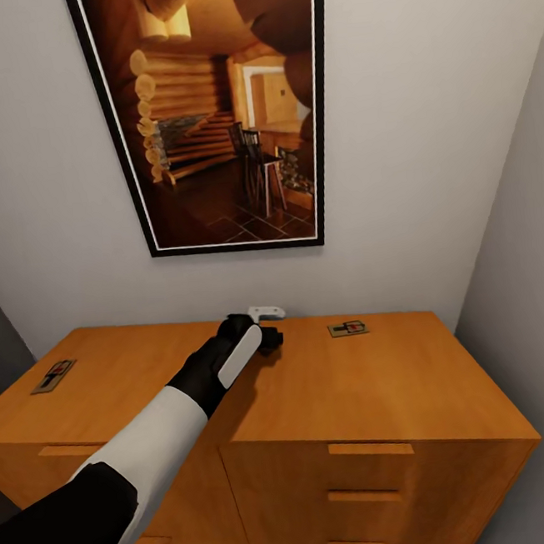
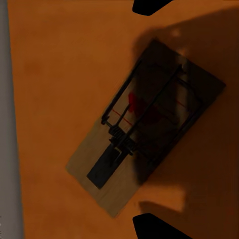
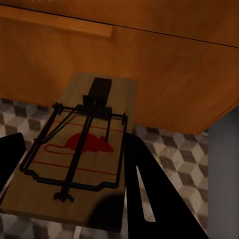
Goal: Take the four mousetraps from the cabinet in the bathroom and place them on the bathroom floor. Make sure all four end up on the same floor surface, and ensure that at least two of them are either under or directly next to the same bathroom sink.
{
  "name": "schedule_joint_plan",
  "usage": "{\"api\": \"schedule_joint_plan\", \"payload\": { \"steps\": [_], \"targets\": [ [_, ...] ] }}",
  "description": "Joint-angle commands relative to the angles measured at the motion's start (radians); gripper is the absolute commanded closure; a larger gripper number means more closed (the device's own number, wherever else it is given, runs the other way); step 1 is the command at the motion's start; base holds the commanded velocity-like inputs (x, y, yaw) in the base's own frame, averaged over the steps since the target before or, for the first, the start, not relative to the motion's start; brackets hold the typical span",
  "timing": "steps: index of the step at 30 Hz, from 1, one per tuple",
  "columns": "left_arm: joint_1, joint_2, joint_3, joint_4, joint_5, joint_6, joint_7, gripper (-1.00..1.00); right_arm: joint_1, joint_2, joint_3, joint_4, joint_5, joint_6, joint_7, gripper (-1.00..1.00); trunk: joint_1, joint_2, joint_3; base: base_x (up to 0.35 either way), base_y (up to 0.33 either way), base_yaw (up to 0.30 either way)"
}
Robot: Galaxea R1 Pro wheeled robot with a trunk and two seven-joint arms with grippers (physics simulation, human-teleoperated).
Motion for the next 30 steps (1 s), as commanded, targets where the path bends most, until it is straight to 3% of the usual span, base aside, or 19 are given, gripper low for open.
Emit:
{"api": "schedule_joint_plan", "payload": {
  "steps": [1, 12, 30],
  "targets": [
    [-0.001, 0.000, -0.003, 0.000, 0.010, 0.001, 0.010, -1.00, -0.001, 0.000, -0.006, 0.001, 0.011, -0.003, -0.005, 1.00, 0.000, -0.001, -0.001, 0.111, 0.000, 0.000],
    [-0.001, 0.000, -0.003, -0.004, 0.012, 0.000, 0.011, -1.00, 0.000, 0.000, -0.006, 0.001, 0.011, -0.003, -0.005, 1.00, 0.000, -0.001, -0.001, 0.070, 0.000, 0.000],
    [-0.001, 0.000, -0.003, -0.005, 0.012, 0.000, 0.011, -1.00, -0.001, 0.000, -0.006, 0.001, 0.011, -0.003, -0.005, 1.00, 0.000, -0.001, -0.001, -0.027, 0.000, 0.000]
  ]
}}
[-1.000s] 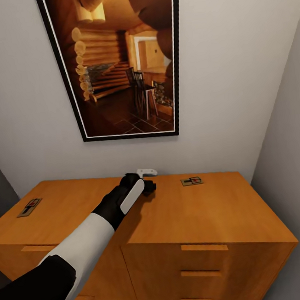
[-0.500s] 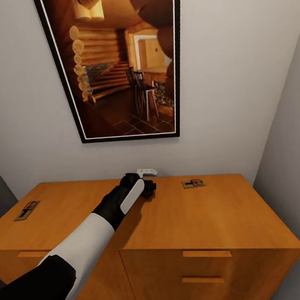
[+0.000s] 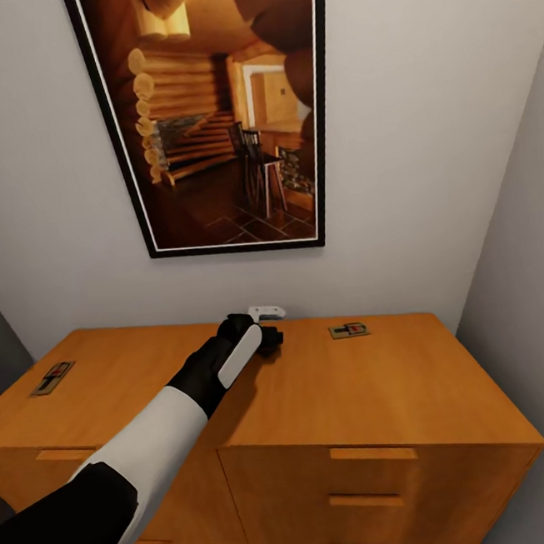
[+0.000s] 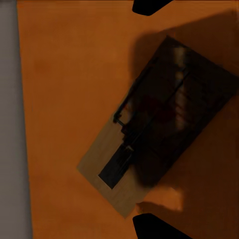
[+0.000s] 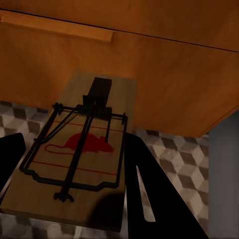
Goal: Take the four mousetraps from the cabinet in the bathroom and place them on the bathroom floor. Make sure all four end up on the same floor surface, and ensure that at least two of them are either under or directly next to the same bathroom sink.
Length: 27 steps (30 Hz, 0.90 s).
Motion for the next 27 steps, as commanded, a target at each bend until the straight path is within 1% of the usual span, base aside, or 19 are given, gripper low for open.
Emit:
{"api": "schedule_joint_plan", "payload": {
  "steps": [1, 27],
  "targets": [
    [-0.001, 0.000, -0.003, -0.001, 0.011, 0.001, 0.010, -1.00, -0.001, 0.000, -0.006, 0.001, 0.011, -0.003, -0.005, 1.00, 0.000, -0.001, -0.001, -0.113, 0.000, 0.000],
    [-0.001, 0.002, -0.003, 0.003, 0.011, 0.001, 0.010, -1.00, 0.000, 0.000, -0.006, 0.001, 0.010, -0.003, -0.004, 1.00, 0.000, -0.001, -0.001, -0.011, 0.000, 0.000]
  ]
}}
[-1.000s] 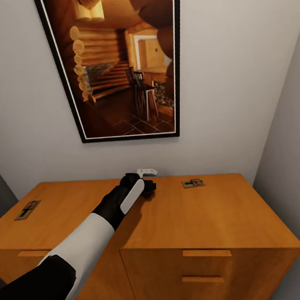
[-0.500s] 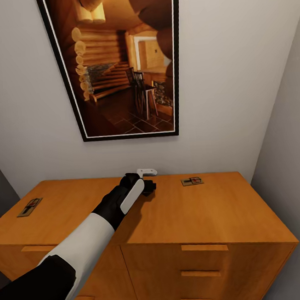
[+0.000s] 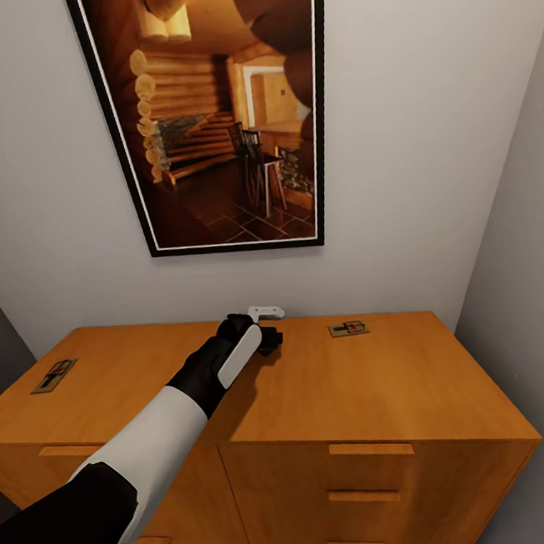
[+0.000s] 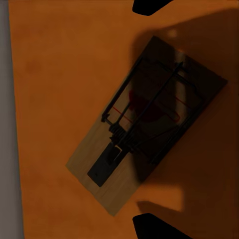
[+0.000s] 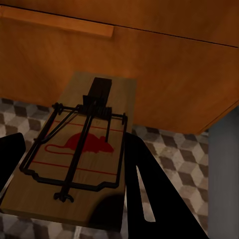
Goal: Take the four mousetraps from the cabinet in the bathroom and place them on the bathroom floor. Make sure all four end up on the same floor surface, and ensure that at least two of them are either under or directly next to the same bathroom sink.
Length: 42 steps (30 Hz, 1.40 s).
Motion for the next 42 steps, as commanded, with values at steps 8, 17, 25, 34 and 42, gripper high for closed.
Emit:
{"api": "schedule_joint_plan", "payload": {
  "steps": [8, 17, 25, 34, 42],
  "targets": [
    [-0.001, 0.000, -0.003, -0.001, 0.011, 0.001, 0.010, -1.00, -0.001, 0.000, -0.006, 0.001, 0.010, -0.003, -0.005, 1.00, 0.000, -0.001, -0.006, 0.000, 0.000, 0.000],
    [-0.001, 0.001, -0.003, -0.001, 0.011, 0.001, 0.011, -1.00, -0.001, 0.000, -0.006, 0.001, 0.010, -0.003, -0.005, 1.00, 0.000, -0.001, -0.018, 0.000, 0.000, 0.000],
    [-0.001, 0.001, -0.003, -0.001, 0.011, 0.001, 0.011, -1.00, -0.001, 0.000, -0.005, 0.001, 0.011, -0.003, -0.005, 1.00, 0.000, -0.001, -0.029, 0.000, 0.000, 0.000],
    [-0.001, 0.000, -0.003, -0.002, 0.011, 0.001, 0.011, -1.00, -0.001, 0.000, -0.005, 0.001, 0.010, -0.003, -0.005, 1.00, 0.000, -0.001, -0.035, 0.000, 0.000, 0.000],
    [-0.001, 0.000, -0.003, -0.004, 0.011, 0.001, 0.015, -1.00, -0.001, 0.001, -0.005, 0.001, 0.010, -0.003, -0.005, 1.00, 0.000, -0.001, -0.035, 0.000, 0.000, 0.000]
  ]
}}
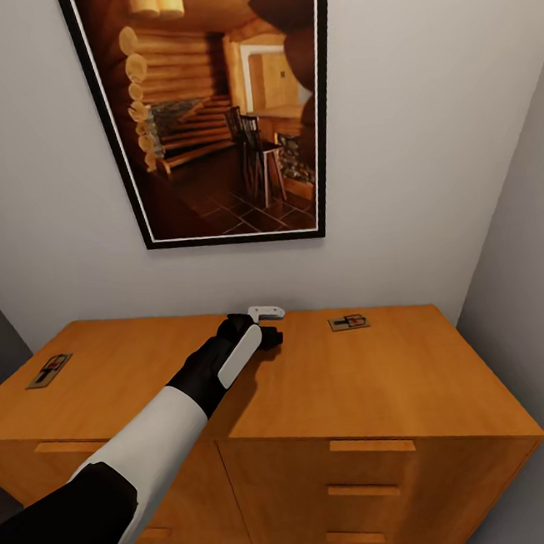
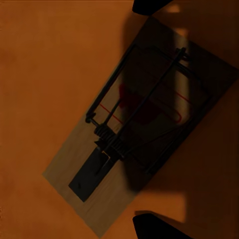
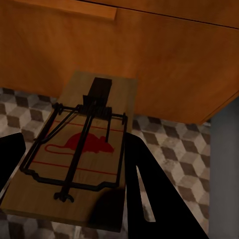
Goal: Take the four mousetraps from the cabinet in the bathroom and place them on the bathroom floor. Make sure all four end up on the same floor surface, and ensure that at least two of them are either under or directly next to the same bathroom sink.
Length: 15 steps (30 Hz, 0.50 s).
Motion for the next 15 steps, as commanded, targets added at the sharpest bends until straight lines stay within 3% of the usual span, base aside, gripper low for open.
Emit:
{"api": "schedule_joint_plan", "payload": {
  "steps": [1, 15],
  "targets": [
    [-0.001, 0.000, -0.003, -0.001, 0.011, 0.001, 0.010, -1.00, -0.001, 0.000, -0.006, 0.001, 0.011, -0.003, -0.005, 1.00, 0.000, -0.001, -0.001, 0.000, 0.000, 0.000],
    [-0.001, 0.000, -0.003, -0.001, 0.011, 0.001, 0.010, -1.00, 0.000, 0.006, -0.006, 0.001, 0.011, -0.003, -0.005, 1.00, 0.000, -0.001, -0.001, 0.000, 0.000, 0.000]
  ]
}}
